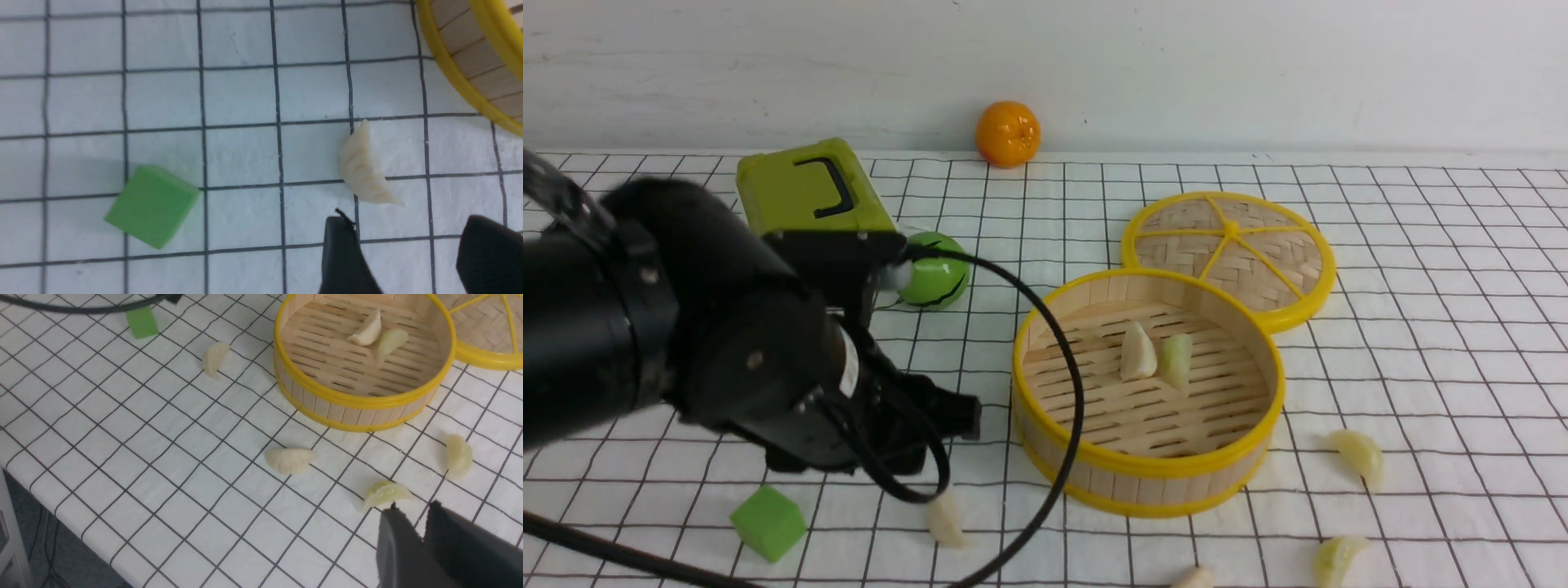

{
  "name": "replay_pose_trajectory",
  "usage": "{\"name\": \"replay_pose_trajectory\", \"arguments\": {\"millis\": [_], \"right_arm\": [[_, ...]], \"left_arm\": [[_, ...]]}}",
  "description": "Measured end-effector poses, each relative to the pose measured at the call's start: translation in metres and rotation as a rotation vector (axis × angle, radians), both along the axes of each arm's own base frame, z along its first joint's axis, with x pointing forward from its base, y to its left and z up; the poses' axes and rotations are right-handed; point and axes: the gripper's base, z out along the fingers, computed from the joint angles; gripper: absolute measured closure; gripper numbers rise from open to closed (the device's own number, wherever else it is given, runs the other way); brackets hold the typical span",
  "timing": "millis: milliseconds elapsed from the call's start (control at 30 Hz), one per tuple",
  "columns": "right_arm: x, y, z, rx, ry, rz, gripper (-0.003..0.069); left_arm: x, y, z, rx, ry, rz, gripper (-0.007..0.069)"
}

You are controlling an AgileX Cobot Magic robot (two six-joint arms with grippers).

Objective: Put the dumplings into the steamer on the table with the white tablecloth.
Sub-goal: 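Reach for and grasp a dumpling on the table with the left gripper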

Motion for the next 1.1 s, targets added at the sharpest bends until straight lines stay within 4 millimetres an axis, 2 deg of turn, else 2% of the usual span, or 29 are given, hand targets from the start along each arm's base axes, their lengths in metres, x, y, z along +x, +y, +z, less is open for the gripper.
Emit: {"name": "replay_pose_trajectory", "arguments": {"millis": [233, 467, 567, 667, 700, 800, 933, 967, 1000, 1033, 1100], "right_arm": [[0.0, 0.0, 0.0, 0.0, 0.0, 0.0, 0.0554], [-0.002, 0.0, -0.003, -0.018, 0.033, 0.01, 0.0553], [-0.003, -0.001, -0.004, -0.028, 0.05, 0.015, 0.0551], [-0.004, -0.001, -0.005, -0.035, 0.062, 0.019, 0.0549], [-0.005, -0.001, -0.005, -0.037, 0.064, 0.02, 0.0547], [-0.005, -0.001, -0.005, -0.038, 0.064, 0.02, 0.0547], [-0.004, -0.002, -0.005, -0.044, 0.062, 0.016, 0.0544], [-0.004, -0.002, -0.005, -0.045, 0.059, 0.014, 0.0543], [-0.004, -0.002, -0.005, -0.045, 0.059, 0.014, 0.0543], [-0.004, -0.002, -0.005, -0.044, 0.057, 0.013, 0.0541], [-0.003, -0.002, -0.005, -0.041, 0.052, 0.012, 0.054]], "left_arm": [[0.017, -0.017, -0.041, -0.068, 0.033, 0.067, 0.0245], [0.03, -0.027, -0.089, -0.029, 0.114, 0.075, 0.0245], [0.03, -0.028, -0.094, -0.026, 0.12, 0.074, 0.0261], [0.032, -0.03, -0.092, -0.033, 0.113, 0.073, 0.0322], [0.035, -0.031, -0.088, -0.03, 0.104, 0.064, 0.0403], [0.039, -0.034, -0.075, -0.028, 0.081, 0.044, 0.0468], [0.054, -0.044, -0.013, -0.002, -0.014, -0.056, 0.0459], [0.057, -0.046, -0.001, -0.01, -0.029, -0.063, 0.0459], [0.058, -0.047, 0.002, -0.009, -0.035, -0.072, 0.0459], [0.063, -0.052, 0.025, -0.031, -0.071, -0.099, 0.0459], [0.07, -0.06, 0.047, -0.061, -0.108, -0.128, 0.0459]]}}
